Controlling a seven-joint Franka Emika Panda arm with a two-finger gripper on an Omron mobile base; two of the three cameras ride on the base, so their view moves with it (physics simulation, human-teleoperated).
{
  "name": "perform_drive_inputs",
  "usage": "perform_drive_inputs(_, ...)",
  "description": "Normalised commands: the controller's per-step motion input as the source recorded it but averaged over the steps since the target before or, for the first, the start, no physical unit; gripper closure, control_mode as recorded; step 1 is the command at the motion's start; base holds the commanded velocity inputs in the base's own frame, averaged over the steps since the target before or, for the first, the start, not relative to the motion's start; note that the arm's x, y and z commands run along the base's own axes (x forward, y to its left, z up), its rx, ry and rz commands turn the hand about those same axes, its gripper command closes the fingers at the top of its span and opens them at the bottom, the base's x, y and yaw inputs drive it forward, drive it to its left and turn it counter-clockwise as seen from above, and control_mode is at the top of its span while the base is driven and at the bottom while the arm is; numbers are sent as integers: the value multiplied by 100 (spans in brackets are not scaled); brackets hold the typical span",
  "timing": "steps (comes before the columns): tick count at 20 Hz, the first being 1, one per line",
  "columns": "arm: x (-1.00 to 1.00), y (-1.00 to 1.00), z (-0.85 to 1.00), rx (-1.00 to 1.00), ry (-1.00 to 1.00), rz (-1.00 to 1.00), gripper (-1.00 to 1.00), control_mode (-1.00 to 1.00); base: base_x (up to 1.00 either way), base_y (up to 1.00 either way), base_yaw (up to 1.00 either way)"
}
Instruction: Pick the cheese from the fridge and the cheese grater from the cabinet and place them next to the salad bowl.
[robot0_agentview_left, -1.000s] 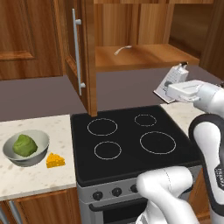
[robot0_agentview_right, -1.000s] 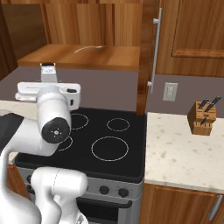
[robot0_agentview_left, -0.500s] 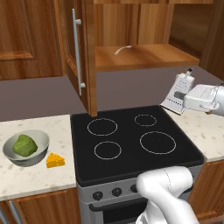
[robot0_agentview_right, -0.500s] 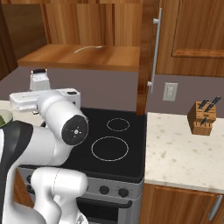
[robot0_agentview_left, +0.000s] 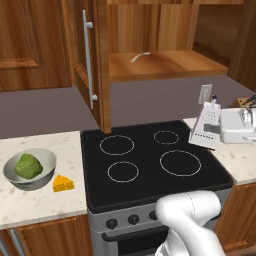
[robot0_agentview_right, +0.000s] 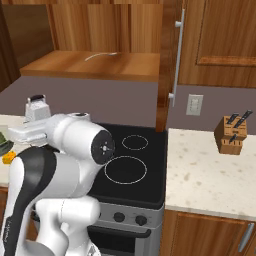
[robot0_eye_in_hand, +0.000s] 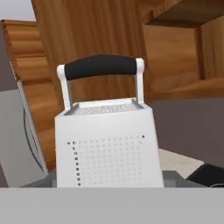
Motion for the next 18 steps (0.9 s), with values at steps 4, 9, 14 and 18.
perform_drive_inputs(4, -30, 22, -61, 1, 0, 13, 100, -100, 0, 0, 0)
perform_drive_inputs(9, -9, 33, -74, 4, 0, 11, 100, -100, 0, 0, 0)
perform_drive_inputs(14, 1, 51, -78, 10, 0, 5, 100, -100, 0, 0, 0)
perform_drive_inputs(18, 33, 58, -46, 15, 0, 0, 100, -100, 0, 0, 0)
